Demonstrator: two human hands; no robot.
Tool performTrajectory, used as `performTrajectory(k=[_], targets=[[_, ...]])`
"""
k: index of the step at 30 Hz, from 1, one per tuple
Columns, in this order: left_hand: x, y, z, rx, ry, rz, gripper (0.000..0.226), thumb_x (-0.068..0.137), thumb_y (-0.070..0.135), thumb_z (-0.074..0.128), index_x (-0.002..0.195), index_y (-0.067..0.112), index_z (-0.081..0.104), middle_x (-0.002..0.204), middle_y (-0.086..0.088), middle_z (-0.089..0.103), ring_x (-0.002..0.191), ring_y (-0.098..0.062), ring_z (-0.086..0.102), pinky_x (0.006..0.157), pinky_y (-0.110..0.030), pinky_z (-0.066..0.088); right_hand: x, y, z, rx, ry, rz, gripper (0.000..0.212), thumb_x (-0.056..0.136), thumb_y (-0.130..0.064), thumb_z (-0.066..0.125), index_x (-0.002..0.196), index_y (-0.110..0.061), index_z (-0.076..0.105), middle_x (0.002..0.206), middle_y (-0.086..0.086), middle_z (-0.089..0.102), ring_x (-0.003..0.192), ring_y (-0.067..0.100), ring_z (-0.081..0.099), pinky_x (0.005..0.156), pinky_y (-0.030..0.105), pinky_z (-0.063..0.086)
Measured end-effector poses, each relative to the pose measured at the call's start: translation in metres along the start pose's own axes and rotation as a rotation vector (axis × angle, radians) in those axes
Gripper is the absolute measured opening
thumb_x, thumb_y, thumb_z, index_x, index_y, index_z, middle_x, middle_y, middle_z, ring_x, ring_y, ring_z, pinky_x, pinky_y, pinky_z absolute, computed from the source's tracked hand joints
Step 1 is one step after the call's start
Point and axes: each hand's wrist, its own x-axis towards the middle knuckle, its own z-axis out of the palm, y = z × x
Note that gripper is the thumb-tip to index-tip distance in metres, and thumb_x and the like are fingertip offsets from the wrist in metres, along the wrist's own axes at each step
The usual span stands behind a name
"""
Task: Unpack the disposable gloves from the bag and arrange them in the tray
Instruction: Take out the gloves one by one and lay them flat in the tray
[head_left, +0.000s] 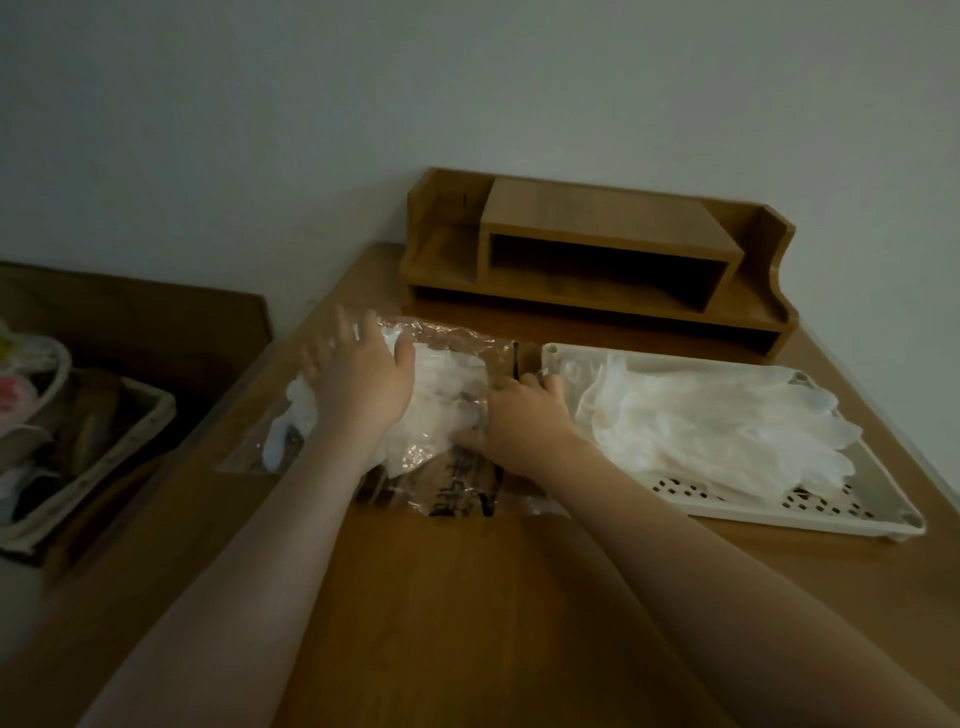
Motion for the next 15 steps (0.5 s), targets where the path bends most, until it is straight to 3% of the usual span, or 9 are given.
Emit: performTrajectory(k=[3,5,7,9,11,13,15], targets=[[0.005,-0.004,0.002,-0.127,-0.043,-0.019,0.064,0.097,0.054,0.024,0.146,0.013,0.028,0.151,-0.013,0.031,0.135,-0.033,0.034,0.108,-0.05,0.032,0.009,-0.011,0.001,0.206,-0.049,-0.015,0.079,0.088,-0.07,0.029,0.141,-0.012,0.04,0.137,0.014,0.049,0.126,0.032,0.045,0.109,0.048,0.028],[0.005,-0.005,0.003,-0.197,-0.058,0.003,0.063,0.096,0.056,0.023,0.142,0.016,0.036,0.147,-0.009,0.039,0.13,-0.03,0.041,0.104,-0.048,0.036,0.011,-0.016,0.001,0.45,-0.045,-0.118,0.066,0.092,-0.058,0.041,0.129,-0.004,0.05,0.125,0.017,0.057,0.116,0.031,0.053,0.102,0.043,0.04],[0.006,-0.006,0.003,-0.25,-0.104,0.031,0.059,0.095,0.057,0.023,0.139,0.022,0.043,0.148,-0.004,0.037,0.133,-0.027,0.036,0.109,-0.05,0.03,0.01,-0.017,0.001,0.585,-0.03,-0.144,0.049,0.093,-0.036,0.056,0.128,-0.001,0.051,0.122,0.014,0.059,0.111,0.026,0.057,0.098,0.033,0.043],[0.007,-0.006,0.004,-0.239,-0.151,0.046,0.054,0.094,0.058,0.026,0.136,0.031,0.047,0.153,0.0,0.026,0.141,-0.027,0.021,0.115,-0.053,0.011,0.005,-0.015,-0.001,0.648,-0.033,-0.097,0.041,0.09,-0.018,0.061,0.127,0.0,0.052,0.122,0.013,0.059,0.109,0.025,0.057,0.092,0.027,0.044],[0.006,-0.006,0.007,-0.114,-0.181,0.079,0.052,0.092,0.061,0.028,0.137,0.039,0.043,0.158,0.003,0.011,0.145,-0.026,0.002,0.113,-0.054,-0.008,0.002,-0.01,-0.001,0.673,-0.029,-0.056,0.028,0.09,-0.014,0.061,0.114,-0.002,0.06,0.108,0.011,0.064,0.1,0.025,0.06,0.084,0.03,0.047],[0.003,-0.005,0.011,0.043,-0.166,0.125,0.06,0.088,0.068,0.025,0.141,0.04,0.036,0.159,0.003,0.002,0.145,-0.025,-0.006,0.11,-0.057,-0.012,-0.002,-0.006,-0.004,0.751,-0.016,-0.006,0.015,0.09,-0.015,0.06,0.099,-0.004,0.065,0.089,0.005,0.064,0.088,0.023,0.061,0.077,0.033,0.049],[-0.001,-0.004,0.014,0.142,-0.119,0.155,0.071,0.084,0.075,0.018,0.143,0.038,0.033,0.159,0.001,0.002,0.145,-0.026,-0.006,0.109,-0.06,-0.011,-0.005,-0.001,-0.007,0.89,0.036,0.057,0.009,0.091,-0.014,0.058,0.09,-0.007,0.064,0.084,0.004,0.063,0.08,0.021,0.06,0.075,0.035,0.052]])
